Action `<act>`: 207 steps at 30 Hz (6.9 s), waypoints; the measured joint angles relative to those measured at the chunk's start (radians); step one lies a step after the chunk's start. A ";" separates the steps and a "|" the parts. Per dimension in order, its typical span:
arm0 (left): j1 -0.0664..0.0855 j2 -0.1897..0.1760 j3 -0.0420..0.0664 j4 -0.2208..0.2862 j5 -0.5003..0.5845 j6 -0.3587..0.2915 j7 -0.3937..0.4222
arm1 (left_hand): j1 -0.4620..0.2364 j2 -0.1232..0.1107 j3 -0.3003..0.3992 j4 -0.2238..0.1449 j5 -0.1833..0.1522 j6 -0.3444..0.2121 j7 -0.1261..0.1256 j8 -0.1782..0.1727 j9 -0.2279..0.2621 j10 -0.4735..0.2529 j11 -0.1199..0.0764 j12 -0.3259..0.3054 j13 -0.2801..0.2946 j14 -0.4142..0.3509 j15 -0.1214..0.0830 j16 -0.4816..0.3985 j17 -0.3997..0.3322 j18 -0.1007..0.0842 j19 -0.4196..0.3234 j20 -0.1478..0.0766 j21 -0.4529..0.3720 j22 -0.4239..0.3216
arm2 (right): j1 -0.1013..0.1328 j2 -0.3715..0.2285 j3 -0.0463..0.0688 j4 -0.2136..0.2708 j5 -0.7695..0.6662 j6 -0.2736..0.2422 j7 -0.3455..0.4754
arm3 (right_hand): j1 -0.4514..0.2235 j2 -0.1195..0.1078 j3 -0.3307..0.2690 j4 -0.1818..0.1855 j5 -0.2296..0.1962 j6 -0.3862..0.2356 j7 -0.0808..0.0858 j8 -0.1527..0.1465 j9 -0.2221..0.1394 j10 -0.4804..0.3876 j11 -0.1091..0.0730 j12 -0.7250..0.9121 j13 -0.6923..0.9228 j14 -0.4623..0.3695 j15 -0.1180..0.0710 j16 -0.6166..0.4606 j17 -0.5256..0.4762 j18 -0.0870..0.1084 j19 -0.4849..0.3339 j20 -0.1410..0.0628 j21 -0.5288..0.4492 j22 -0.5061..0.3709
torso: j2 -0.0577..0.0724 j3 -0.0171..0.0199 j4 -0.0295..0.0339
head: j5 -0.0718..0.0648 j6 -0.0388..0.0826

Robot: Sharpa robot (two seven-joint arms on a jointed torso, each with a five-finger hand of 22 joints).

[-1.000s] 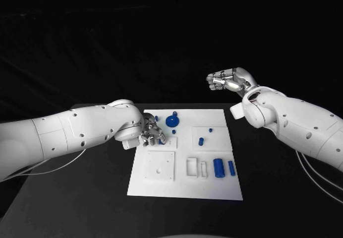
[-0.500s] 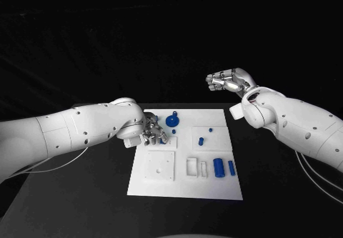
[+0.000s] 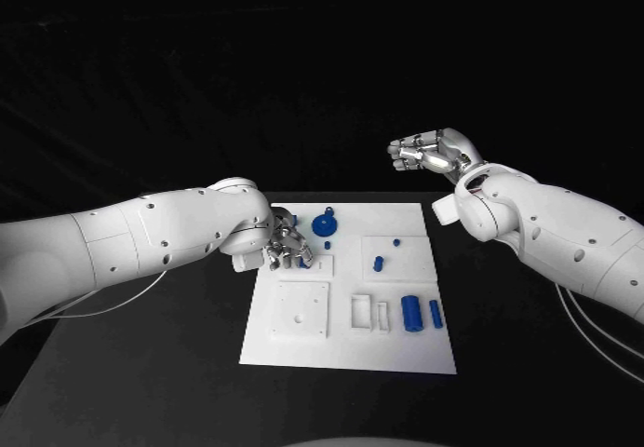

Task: Assemble the parts on the task board

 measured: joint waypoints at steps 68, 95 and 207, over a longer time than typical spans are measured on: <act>0.001 0.040 0.001 -0.070 0.011 0.066 0.001 | 0.000 0.000 -0.004 -0.004 0.002 0.000 0.000 0.004 0.000 0.000 0.000 -0.001 -0.004 0.000 0.000 0.000 0.002 0.000 -0.002 0.002 0.000 0.000 | -0.012 0.006 0.000 -0.001 0.001 0.003 0.000 | -0.004 0.004 0.001 -0.007 0.000 -0.003 -0.004 0.000 0.000 0.000 0.000 0.000 0.000 0.000 0.000 0.000 0.000 0.000 -0.003 -0.004 0.000 0.000 | 0.001 0.0006 0.0006 | 0.000 -0.013; 0.001 0.072 0.003 -0.131 0.035 0.129 -0.001 | -0.004 0.004 -0.003 -0.003 -0.004 0.000 0.000 0.002 0.001 0.000 0.000 -0.001 -0.006 -0.001 0.001 -0.001 0.003 0.000 -0.002 0.002 0.001 0.000 | -0.013 0.006 0.000 0.000 0.002 0.005 -0.001 | -0.004 0.004 0.004 -0.010 0.000 -0.003 -0.004 0.000 0.000 0.000 0.000 0.000 0.000 0.000 0.000 0.000 0.000 0.000 -0.007 0.000 0.000 -0.001 | 0.000 0.0008 0.0000 | -0.004 -0.020; -0.006 0.090 0.002 -0.123 -0.084 0.147 0.001 | 0.026 0.014 -0.199 0.213 -0.430 0.216 -0.141 0.006 0.185 -0.020 -0.027 0.019 -0.030 0.002 -0.007 0.004 0.016 0.000 0.009 0.013 -0.036 0.000 | -0.026 0.009 0.000 0.000 0.002 0.016 -0.002 | -0.012 0.004 0.030 -0.025 0.019 -0.007 0.000 0.000 0.000 -0.004 0.004 0.000 0.000 -0.002 0.002 0.000 0.000 0.000 -0.011 -0.003 0.000 0.000 | -0.001 -0.0007 0.0010 | -0.012 -0.030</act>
